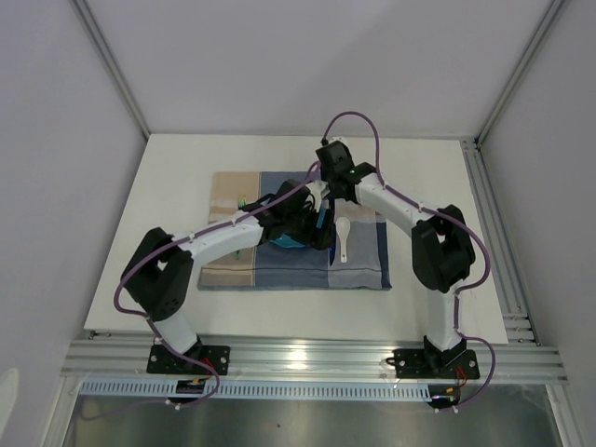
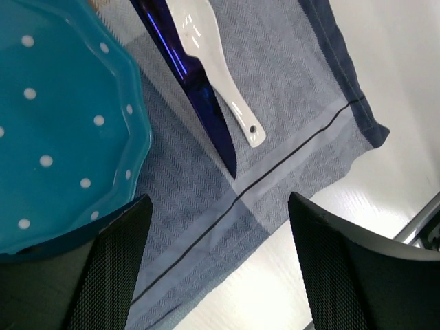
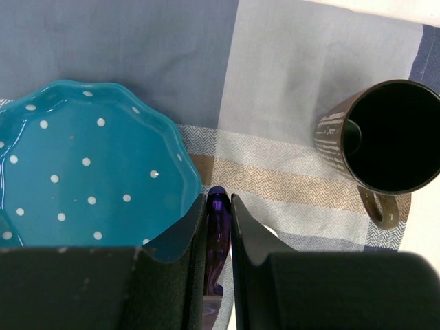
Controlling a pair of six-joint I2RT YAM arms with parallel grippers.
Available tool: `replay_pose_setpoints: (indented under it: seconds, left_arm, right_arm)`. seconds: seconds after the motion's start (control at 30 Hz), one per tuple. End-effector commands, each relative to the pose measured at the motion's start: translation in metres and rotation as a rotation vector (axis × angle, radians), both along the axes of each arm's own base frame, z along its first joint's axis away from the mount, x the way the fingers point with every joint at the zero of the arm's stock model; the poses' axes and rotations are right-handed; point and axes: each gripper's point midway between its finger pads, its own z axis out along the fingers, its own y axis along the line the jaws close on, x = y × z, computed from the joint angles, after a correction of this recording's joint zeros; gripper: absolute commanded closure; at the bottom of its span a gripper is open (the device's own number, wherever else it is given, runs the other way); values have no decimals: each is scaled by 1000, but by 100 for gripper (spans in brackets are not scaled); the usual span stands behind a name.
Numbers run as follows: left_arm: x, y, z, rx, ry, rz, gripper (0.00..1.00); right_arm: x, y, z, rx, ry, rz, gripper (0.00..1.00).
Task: Set the dinner table for one person
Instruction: Pick up the knife with the napkin.
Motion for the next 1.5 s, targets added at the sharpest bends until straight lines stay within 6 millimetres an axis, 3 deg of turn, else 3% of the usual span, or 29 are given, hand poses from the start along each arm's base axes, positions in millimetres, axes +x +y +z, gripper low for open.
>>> replay_pose_setpoints:
  seconds: [0.0, 0.3, 0.5, 0.67, 0.73, 1.0, 1.1, 1.23, 1.27, 1.33, 1.37, 1.47]
  left_arm:
    - [13, -28, 24, -84, -78, -60, 17]
    - [18, -47, 6, -89, -85, -90, 24]
    - [19, -46, -6, -111, -75, -40, 36]
    - [8, -46, -2, -300, 24, 8, 37]
    - [10, -45, 9, -393, 34, 37, 36]
    - [-4, -24, -15, -494, 80, 196, 36]
    - [4, -13, 2, -621, -14, 291, 36]
    - [7, -24, 1, -711, 24, 292, 39]
    - [8, -29, 11, -769, 8, 273, 40]
    - [8, -33, 4, -822, 49, 280, 46]
    - [10, -35, 17, -885, 9, 260, 48]
    - [14, -39, 10, -913, 48, 266, 49]
  right_arm:
    - [1, 7, 37, 50, -70, 12, 100]
    - [-2, 8, 34, 55, -61, 16, 100]
    - [-1, 9, 30, 55, -53, 14, 100]
    - [-2, 9, 27, 60, -43, 12, 100]
    - [-3, 11, 25, 62, -39, 12, 100]
    - [-3, 11, 23, 63, -39, 4, 100]
    - [-3, 13, 23, 72, -38, 6, 100]
    - [-5, 14, 22, 78, -31, 9, 100]
    - [-5, 15, 21, 77, -28, 10, 100]
    - [-7, 16, 20, 80, -25, 15, 100]
    - [-8, 16, 19, 79, -23, 17, 100]
    - [-9, 14, 17, 71, -18, 17, 100]
